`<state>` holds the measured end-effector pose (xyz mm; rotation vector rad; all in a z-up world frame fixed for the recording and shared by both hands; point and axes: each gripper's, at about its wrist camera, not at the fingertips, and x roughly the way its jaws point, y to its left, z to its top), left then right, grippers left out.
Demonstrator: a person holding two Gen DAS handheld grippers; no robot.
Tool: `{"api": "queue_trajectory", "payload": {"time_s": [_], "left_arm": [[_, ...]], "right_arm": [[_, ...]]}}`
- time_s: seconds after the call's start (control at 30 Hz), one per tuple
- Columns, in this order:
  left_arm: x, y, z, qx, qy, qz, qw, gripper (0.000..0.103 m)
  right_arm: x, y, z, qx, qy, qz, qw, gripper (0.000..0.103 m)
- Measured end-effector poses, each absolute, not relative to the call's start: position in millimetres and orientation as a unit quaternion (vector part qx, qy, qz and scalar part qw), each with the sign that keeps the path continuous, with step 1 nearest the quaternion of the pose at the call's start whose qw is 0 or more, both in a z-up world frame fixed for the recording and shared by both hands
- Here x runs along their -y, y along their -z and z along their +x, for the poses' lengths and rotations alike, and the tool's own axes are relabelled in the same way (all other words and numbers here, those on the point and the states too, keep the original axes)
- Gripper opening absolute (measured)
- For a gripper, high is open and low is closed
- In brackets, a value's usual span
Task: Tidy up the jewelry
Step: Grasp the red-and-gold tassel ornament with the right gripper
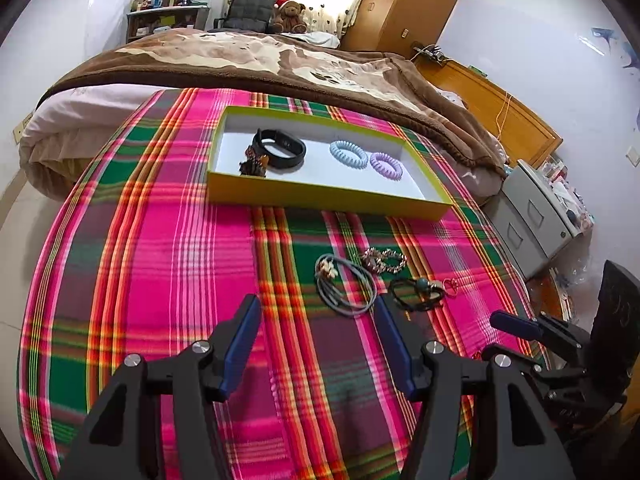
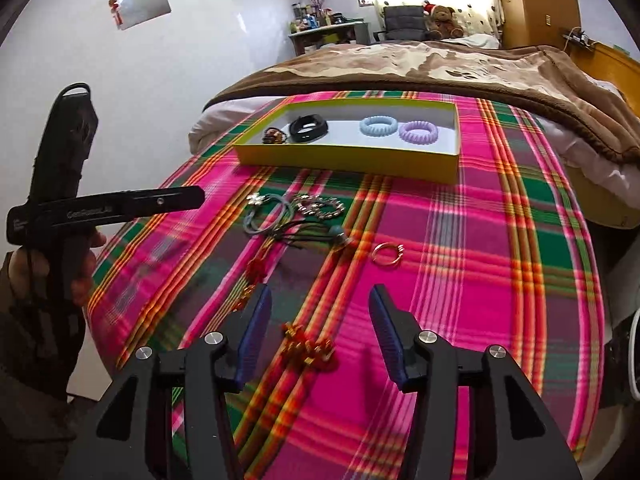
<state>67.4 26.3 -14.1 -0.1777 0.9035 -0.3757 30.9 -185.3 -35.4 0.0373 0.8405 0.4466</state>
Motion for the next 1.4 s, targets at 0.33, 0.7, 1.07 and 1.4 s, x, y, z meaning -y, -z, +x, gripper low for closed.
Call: {"api": "queue_trajectory", "payload": {"time_s": [0.33, 0.7, 1.07, 1.4], "left_arm": [[-27.6, 19.0, 51.6, -0.435, 0.180, -0.082, 0.878, 0.061], [-14.4, 22.0, 40.6, -0.439, 0.197, -0.071, 0.874, 0.061], [11.6, 21.5, 34.4, -0.441, 0.207, -0.044, 0.872, 0.065], [46.9, 33.5, 32.4, -0.455, 0.214, -0.010, 0.864, 0.067]], "right_arm": [[166.9, 53.9, 19.1, -0.409, -0.214, -0.049, 0.886, 0.052], [163.5, 65.8, 14.9, -0.413, -0.200, -0.073, 0.886, 0.049], [172.0, 63.3, 5.2, -0.396, -0.181, -0.071, 0.897, 0.032], [197.2, 47.6, 2.3, -0.372, -0.157, -0.020, 0.915, 0.032]]}}
